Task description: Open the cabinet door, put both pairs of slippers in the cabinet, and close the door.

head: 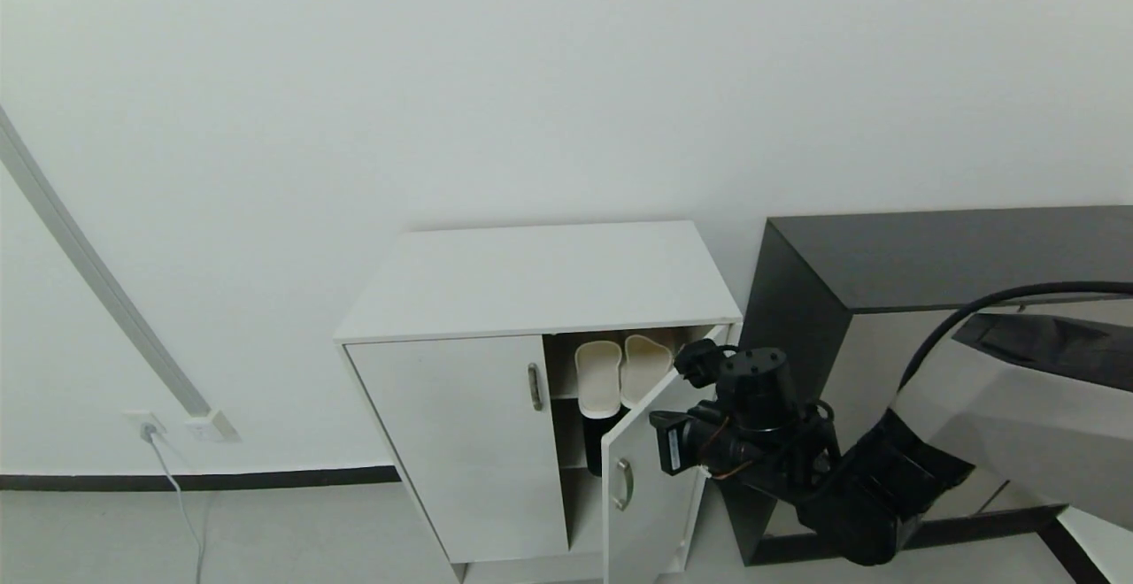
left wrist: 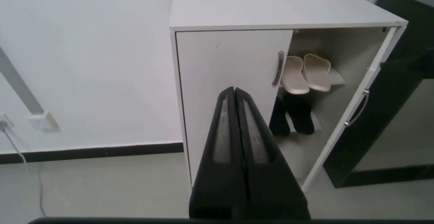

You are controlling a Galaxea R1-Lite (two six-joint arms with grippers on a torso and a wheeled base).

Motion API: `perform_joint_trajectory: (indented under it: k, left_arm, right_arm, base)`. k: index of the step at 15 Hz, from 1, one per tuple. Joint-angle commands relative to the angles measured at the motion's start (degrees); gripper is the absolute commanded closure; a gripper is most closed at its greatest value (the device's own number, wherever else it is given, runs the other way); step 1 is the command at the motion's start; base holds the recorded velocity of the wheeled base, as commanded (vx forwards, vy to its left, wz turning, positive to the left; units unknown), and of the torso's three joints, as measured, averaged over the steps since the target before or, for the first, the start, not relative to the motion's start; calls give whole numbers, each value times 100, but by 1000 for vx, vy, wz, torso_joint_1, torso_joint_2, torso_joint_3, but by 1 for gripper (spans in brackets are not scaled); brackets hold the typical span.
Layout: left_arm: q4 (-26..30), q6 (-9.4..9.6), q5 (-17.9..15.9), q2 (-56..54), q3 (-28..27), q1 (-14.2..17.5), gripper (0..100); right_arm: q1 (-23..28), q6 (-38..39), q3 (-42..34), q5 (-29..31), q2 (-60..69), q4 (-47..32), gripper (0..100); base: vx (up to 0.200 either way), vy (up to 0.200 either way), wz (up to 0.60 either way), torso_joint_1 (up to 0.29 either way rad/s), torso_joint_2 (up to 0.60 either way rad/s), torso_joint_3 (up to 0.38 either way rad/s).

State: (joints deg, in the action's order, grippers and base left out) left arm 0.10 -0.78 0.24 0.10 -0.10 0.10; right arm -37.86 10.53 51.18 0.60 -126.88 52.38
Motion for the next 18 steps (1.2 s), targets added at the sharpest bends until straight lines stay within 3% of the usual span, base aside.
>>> perform_joint_trajectory:
  k: [1,18]
  left_arm:
    - [-1,-1,2,-1,1,-1,100]
    - [-1,8,2,-1,1,-1,100]
  right_arm:
    - [77,-7,472,11,-399,-97,100]
    - [429,-289,2239,19,-1304,-624,100]
  base:
    - [0,0,0,0,0,0]
    - [0,0,0,0,0,0]
